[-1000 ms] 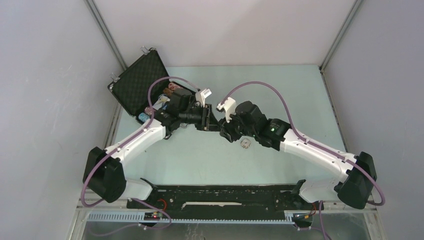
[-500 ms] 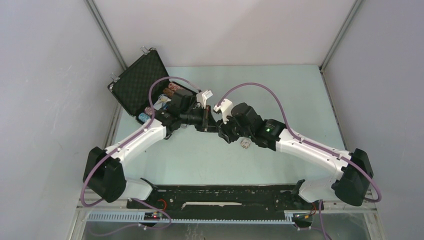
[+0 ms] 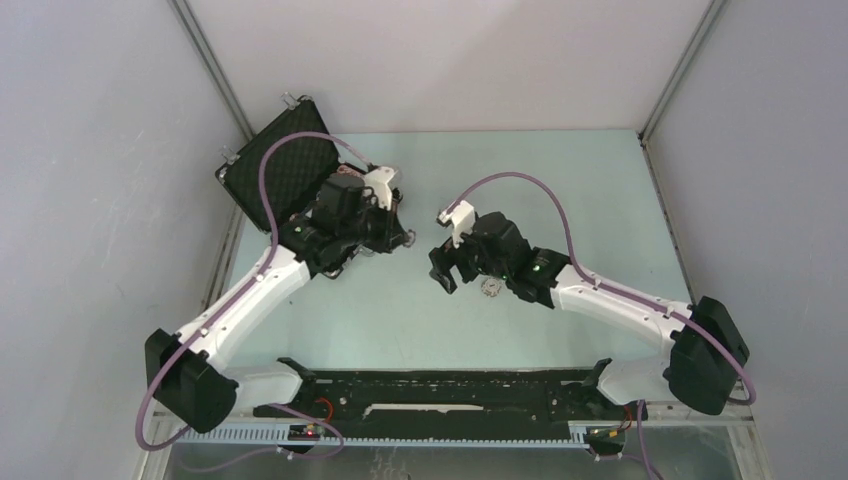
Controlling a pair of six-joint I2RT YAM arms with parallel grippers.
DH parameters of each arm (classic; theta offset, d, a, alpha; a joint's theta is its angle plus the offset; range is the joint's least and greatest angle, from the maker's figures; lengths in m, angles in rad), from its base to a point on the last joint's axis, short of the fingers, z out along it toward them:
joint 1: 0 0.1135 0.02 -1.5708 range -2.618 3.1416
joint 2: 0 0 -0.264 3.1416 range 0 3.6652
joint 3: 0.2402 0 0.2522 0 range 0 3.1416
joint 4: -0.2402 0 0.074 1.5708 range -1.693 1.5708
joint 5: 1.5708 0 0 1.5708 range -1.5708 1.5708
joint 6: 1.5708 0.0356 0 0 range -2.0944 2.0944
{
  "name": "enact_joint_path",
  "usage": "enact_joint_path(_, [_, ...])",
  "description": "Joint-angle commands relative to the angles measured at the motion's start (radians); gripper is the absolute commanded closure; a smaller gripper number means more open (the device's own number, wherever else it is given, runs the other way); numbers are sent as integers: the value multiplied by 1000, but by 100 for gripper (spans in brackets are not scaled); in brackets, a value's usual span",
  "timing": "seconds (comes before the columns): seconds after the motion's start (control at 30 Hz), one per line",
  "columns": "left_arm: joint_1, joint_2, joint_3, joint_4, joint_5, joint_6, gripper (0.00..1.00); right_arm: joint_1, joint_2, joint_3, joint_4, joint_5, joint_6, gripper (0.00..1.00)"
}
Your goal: Pack up texas hold em set
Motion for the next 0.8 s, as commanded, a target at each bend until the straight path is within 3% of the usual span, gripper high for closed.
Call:
enact_joint_path(0.0, [77,-26,63,-27,-153,107,100,-72,-40,-79,350,-38,60,8])
enact_joint_path(0.13, [138,-18,57,-15,-194,144,100,-214,78,-68,634,-77,228,8])
enact_joint_path(0.23, [150,5,70,-45,-263,202,100,-248,171,0,740,-64,279,8])
enact_joint_path(0.53, [152,155,93,-149,-505,280,100,-240,271,18,658,-20,224,10])
enact_joint_path(0.77, [194,306,153,-199,-500,278,100,-262,200,1,606,-49,198,9])
